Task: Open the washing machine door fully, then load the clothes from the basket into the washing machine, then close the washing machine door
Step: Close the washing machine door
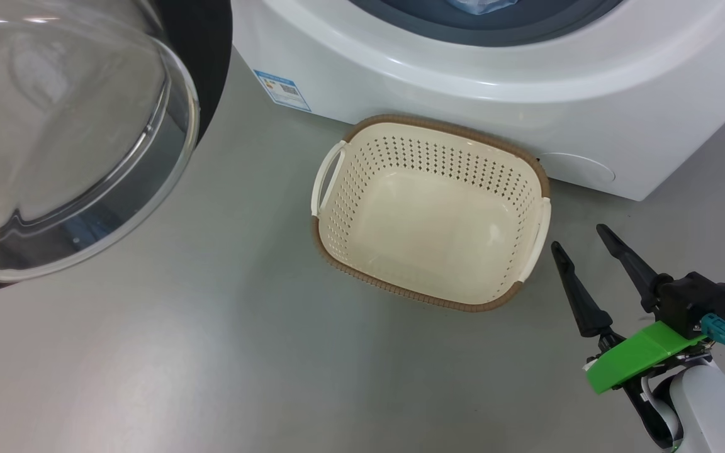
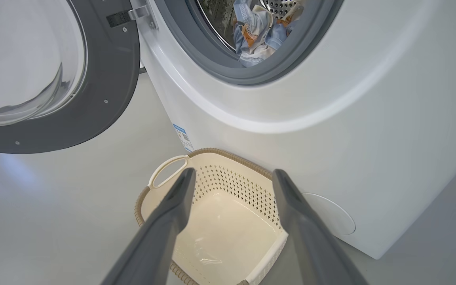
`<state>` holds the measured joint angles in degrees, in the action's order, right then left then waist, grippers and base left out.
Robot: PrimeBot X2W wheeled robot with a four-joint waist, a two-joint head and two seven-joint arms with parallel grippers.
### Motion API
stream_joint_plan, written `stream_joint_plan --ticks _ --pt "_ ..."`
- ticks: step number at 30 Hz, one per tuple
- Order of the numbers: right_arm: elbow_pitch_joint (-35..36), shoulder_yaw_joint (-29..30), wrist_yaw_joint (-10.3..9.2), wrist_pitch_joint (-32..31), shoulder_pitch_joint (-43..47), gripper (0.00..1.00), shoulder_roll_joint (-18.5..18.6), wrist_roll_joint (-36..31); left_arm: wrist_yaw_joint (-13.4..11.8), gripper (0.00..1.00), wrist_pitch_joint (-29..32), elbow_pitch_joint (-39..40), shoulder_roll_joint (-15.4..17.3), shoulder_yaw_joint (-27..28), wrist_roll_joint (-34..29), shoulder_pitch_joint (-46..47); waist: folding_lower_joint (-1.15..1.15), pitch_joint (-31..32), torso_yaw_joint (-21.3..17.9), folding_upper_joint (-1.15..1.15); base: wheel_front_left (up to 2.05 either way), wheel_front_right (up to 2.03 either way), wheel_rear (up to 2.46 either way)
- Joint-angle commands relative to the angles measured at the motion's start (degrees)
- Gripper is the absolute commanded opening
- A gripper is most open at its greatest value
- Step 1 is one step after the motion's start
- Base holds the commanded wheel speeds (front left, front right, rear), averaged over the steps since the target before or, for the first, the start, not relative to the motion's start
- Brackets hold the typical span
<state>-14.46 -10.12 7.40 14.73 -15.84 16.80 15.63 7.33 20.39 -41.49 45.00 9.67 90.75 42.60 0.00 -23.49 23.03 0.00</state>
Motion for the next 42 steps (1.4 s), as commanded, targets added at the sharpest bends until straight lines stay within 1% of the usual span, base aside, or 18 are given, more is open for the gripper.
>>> stream_joint_plan --ticks 1,15,27,42 --pt "1.46 -1.16 0.09 0.27 -0.33 1.00 -0.07 -1.02 0.15 0.00 2.63 1.17 2.83 0.13 0.37 -0.02 0.00 0.01 0.08 0.00 0.00 0.00 0.00" --pt "1.45 -1.02 0.09 0.27 -0.25 1.00 -0.73 -1.24 0.15 0.00 11.75 2.16 2.87 -0.33 2.39 -1.10 0.00 0.64 0.19 0.00 0.00 0.00 0.00" --pt "1.34 -0.78 0.09 0.27 0.23 1.00 -1.49 -1.05 0.15 0.00 17.35 2.95 3.54 -0.09 2.88 -2.13 0.00 2.05 0.57 0.00 0.00 0.00 0.00" --pt "1.53 -0.41 0.09 0.27 1.00 1.00 -2.09 -0.66 0.15 0.00 26.78 7.14 3.76 0.62 4.26 -2.22 0.00 4.07 1.05 0.00 0.00 0.00 0.00"
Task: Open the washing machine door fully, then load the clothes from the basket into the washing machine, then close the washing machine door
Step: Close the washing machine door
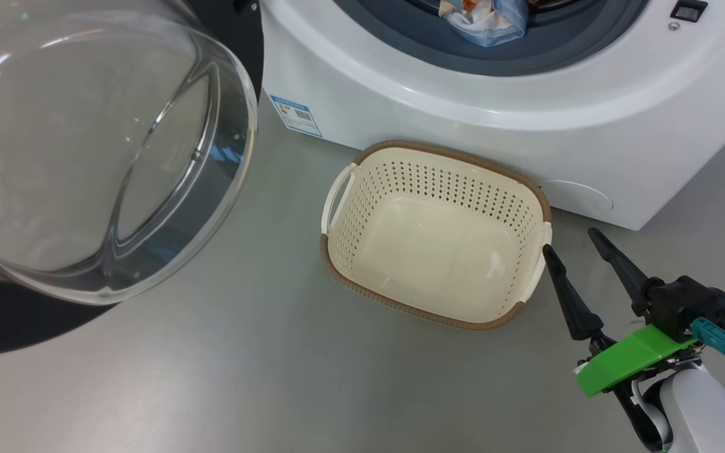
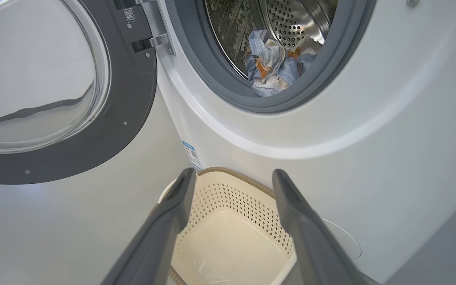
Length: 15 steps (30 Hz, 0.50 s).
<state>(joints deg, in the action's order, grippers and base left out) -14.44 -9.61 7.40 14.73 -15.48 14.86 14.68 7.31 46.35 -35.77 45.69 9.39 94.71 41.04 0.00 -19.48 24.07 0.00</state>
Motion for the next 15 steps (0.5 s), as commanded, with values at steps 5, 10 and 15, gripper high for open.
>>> stream_joint_plan --ticks 5,10,15 --pt "1.58 -0.67 0.09 0.27 1.06 1.00 -0.39 0.45 0.18 0.00 4.26 3.06 3.05 1.42 0.78 -0.60 0.00 0.77 0.01 0.00 0.00 0.00 0.00" --pt "1.73 -0.41 0.09 0.27 1.56 1.00 -0.65 0.65 0.18 0.00 8.27 5.14 2.90 1.44 1.02 -0.94 0.00 1.64 -0.08 0.00 0.00 0.00 0.00" --pt "1.89 -0.04 0.09 0.27 2.40 1.00 -0.82 0.87 0.18 0.00 12.44 8.18 2.39 1.37 1.24 -1.88 0.00 2.63 -0.21 0.00 0.00 0.00 0.00"
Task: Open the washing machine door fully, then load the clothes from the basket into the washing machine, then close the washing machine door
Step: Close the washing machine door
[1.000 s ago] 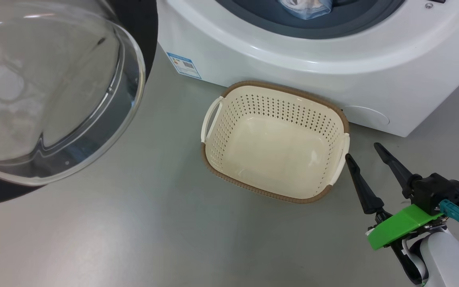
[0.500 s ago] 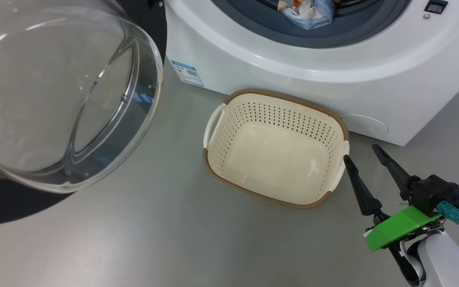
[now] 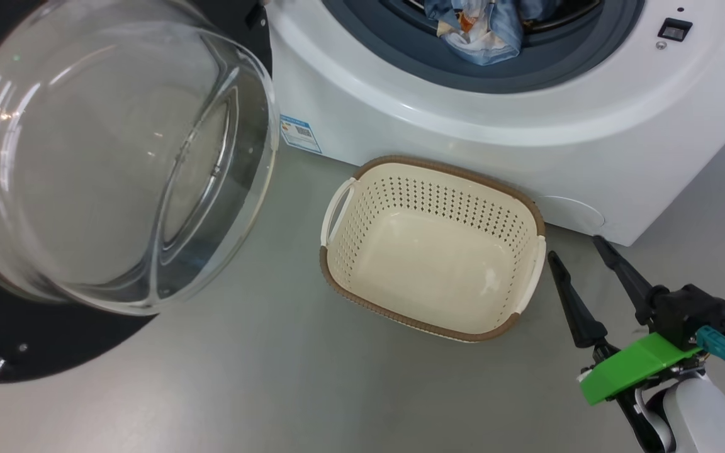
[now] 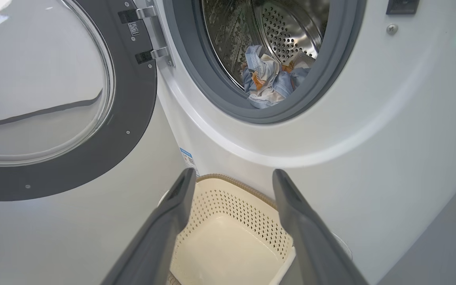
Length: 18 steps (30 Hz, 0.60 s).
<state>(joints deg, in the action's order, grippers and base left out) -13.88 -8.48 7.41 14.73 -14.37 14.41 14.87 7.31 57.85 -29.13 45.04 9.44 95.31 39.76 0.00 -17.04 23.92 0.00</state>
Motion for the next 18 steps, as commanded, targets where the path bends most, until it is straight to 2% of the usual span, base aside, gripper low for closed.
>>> stream_joint_plan --ticks 1,18 --pt "1.39 -0.98 0.08 0.27 1.70 1.00 -0.46 0.76 0.18 0.00 2.55 3.09 2.60 1.23 0.68 -1.18 0.00 0.63 -0.12 0.00 0.00 0.00 0.00" --pt "2.47 1.28 0.08 0.27 4.67 1.00 -2.13 0.96 0.18 0.00 11.73 17.40 -2.47 1.63 2.30 -3.08 0.00 3.61 -3.03 0.00 0.00 0.00 0.00"
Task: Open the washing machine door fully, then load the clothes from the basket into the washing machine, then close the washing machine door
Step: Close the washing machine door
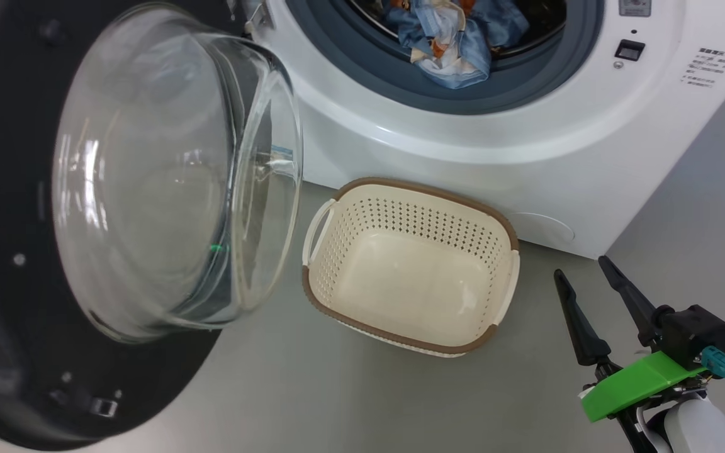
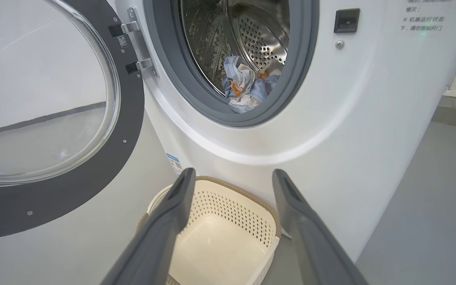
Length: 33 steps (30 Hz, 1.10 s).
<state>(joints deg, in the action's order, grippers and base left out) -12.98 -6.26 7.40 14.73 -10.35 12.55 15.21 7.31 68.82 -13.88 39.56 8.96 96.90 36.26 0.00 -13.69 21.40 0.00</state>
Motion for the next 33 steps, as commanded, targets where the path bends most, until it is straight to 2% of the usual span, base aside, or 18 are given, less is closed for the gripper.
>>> stream_joint_plan --ticks 1,11,18,33 --pt "1.64 -0.81 0.09 0.27 0.78 1.00 -0.40 0.61 0.18 0.00 1.17 3.05 2.65 2.05 0.77 0.40 0.00 0.36 -0.90 0.00 0.00 0.00 0.00" --pt "2.45 0.78 0.09 0.27 1.95 1.00 -1.78 0.42 0.18 0.00 4.77 10.84 -0.54 1.66 1.06 0.07 0.00 0.91 -5.27 0.00 0.00 0.00 0.00" --pt "3.08 1.56 0.09 0.27 2.13 1.00 -2.83 0.28 0.18 0.00 4.86 14.54 -3.08 1.38 0.55 1.42 0.00 0.63 -9.29 0.00 0.00 0.00 0.00" --pt "4.45 3.15 0.09 0.27 1.49 1.00 -5.99 0.02 0.18 0.00 3.11 13.89 -8.58 -2.48 -3.92 8.22 0.00 -1.03 -19.12 0.00 0.00 0.00 0.00"
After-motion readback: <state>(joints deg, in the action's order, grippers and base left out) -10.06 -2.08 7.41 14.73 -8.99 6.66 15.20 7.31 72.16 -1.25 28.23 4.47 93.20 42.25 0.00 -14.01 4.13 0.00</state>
